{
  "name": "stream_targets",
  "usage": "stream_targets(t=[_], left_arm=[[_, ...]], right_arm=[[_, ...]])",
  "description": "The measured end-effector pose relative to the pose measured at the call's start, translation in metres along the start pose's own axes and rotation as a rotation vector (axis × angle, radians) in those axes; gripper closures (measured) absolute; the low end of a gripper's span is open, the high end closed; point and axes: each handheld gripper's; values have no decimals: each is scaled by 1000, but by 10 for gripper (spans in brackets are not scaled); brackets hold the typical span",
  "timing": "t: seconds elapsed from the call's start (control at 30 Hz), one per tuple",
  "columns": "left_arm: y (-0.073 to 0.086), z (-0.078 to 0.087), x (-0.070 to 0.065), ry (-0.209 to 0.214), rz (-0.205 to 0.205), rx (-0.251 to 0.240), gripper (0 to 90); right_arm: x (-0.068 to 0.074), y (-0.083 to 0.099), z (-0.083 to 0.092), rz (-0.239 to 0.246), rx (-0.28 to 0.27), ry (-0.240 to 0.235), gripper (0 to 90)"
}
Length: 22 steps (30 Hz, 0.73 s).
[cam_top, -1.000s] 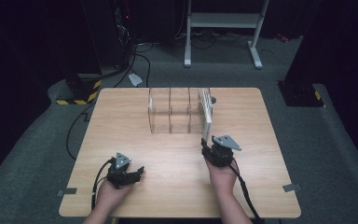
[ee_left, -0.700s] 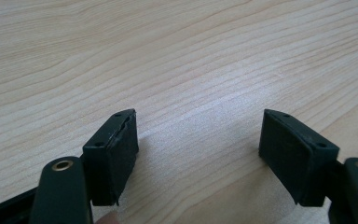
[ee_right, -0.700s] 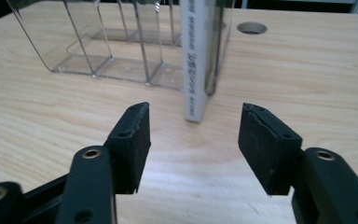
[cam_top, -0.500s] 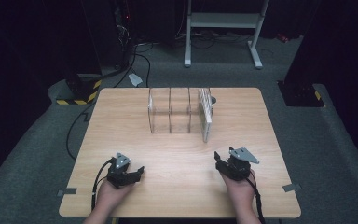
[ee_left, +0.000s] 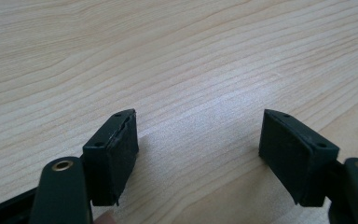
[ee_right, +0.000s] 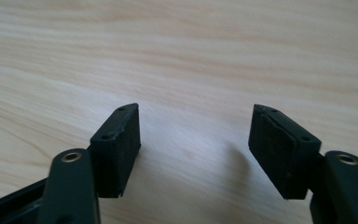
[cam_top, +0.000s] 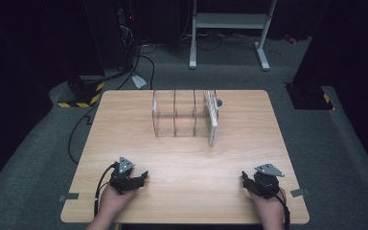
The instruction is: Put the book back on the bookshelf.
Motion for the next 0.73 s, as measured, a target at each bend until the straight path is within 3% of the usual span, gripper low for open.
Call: stream_targets(t=[0.1,0.17,0.4,0.73], left_arm=[[0,0,0,-1,0,2,281],[0,0,0,0,0,0,281],[0,0,0,1,1,-3,281],[0,-1,0,2,1,-3,281]], right_arm=[[-10,5,0,-48,30,-42,262],[-12,6,0,-43,33,-43,262],[-8,4,-1,-76,42,-5,255],[-9,4,-1,-76,41,-5,256]])
Point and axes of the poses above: each handheld gripper's, and its own axes: z roughly backward along the jaws, y roughly out of its underside, x roughly to its left, and after that the axes turned 14 degrees about z, right-handed
